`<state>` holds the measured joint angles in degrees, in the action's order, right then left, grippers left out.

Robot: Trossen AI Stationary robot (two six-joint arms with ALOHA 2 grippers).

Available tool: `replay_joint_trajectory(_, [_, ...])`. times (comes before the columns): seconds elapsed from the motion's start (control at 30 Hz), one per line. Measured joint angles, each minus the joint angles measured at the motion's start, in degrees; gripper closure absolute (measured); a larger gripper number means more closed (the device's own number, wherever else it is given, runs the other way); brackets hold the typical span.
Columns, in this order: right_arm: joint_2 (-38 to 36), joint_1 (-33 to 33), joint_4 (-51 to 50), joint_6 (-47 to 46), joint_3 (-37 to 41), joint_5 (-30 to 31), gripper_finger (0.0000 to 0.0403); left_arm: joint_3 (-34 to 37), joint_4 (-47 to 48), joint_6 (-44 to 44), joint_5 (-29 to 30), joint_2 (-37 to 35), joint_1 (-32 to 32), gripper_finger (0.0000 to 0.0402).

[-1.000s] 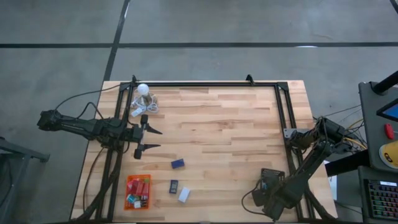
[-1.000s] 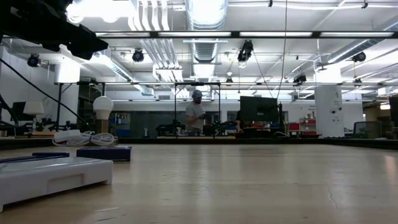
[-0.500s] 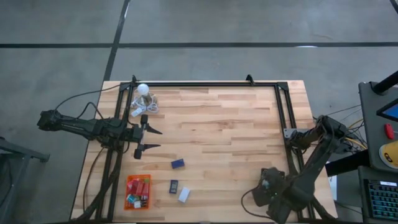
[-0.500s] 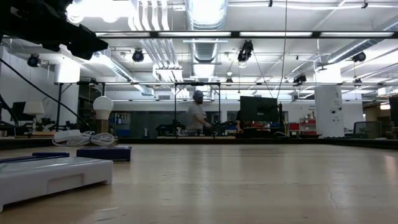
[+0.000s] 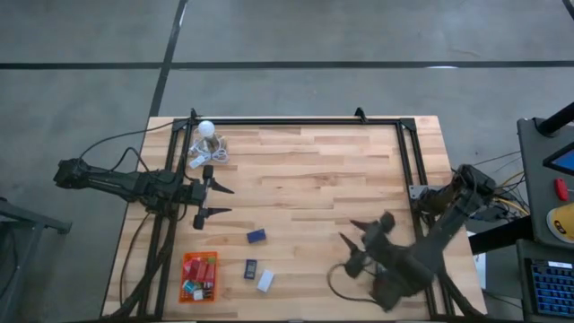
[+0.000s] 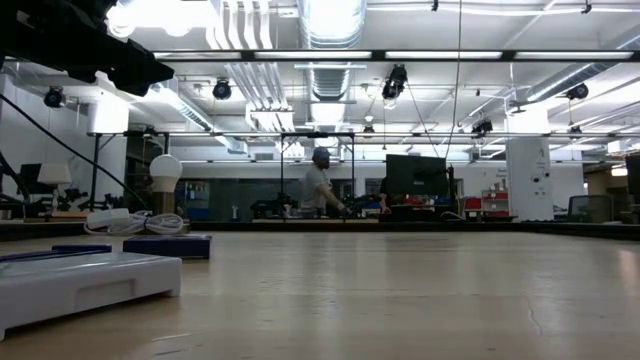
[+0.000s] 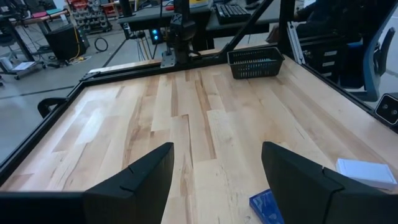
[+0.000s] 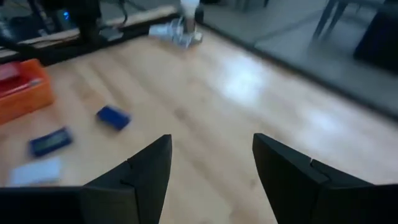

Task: Pick & Place Office items
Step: Put the top blue digital clock into the black bin

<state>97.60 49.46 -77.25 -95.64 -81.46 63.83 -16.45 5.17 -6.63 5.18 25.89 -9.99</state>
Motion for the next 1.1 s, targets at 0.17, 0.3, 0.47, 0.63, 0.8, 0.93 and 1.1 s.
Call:
replay_joint_trajectory(0.17, [0.0,-7.5,16.2,23.0,3.4,4.0,0.0181,0.0,0.0,0.0,0.0,0.0,0.0,0.0154])
replay_joint_trajectory(0.3, [0.1,-12.9,35.4,44.6,6.7,1.8,0.0181,0.0,0.0,0.0,0.0,0.0,0.0,0.0154])
replay_joint_trajectory(0.47, [0.1,-18.0,59.9,67.4,10.9,-8.3,0.0181,0.0,0.0,0.0,0.0,0.0,0.0,0.0154])
replay_joint_trajectory(0.63, [0.1,-23.1,81.9,81.8,17.6,-20.0,0.0181,0.0,0.0,0.0,0.0,0.0,0.0,0.0154])
replay_joint_trajectory(0.8, [0.7,-27.9,101.2,93.0,26.0,-34.9,0.0181,0.0,0.0,0.0,0.0,0.0,0.0,0.0154])
replay_joint_trajectory(0.93, [2.0,-30.1,107.6,99.4,30.7,-40.9,0.0181,0.0,0.0,0.0,0.0,0.0,0.0,0.0154])
replay_joint_trajectory(1.1, [5.1,-33.0,114.6,100.4,34.3,-47.2,0.0181,0.0,0.0,0.0,0.0,0.0,0.0,0.0154])
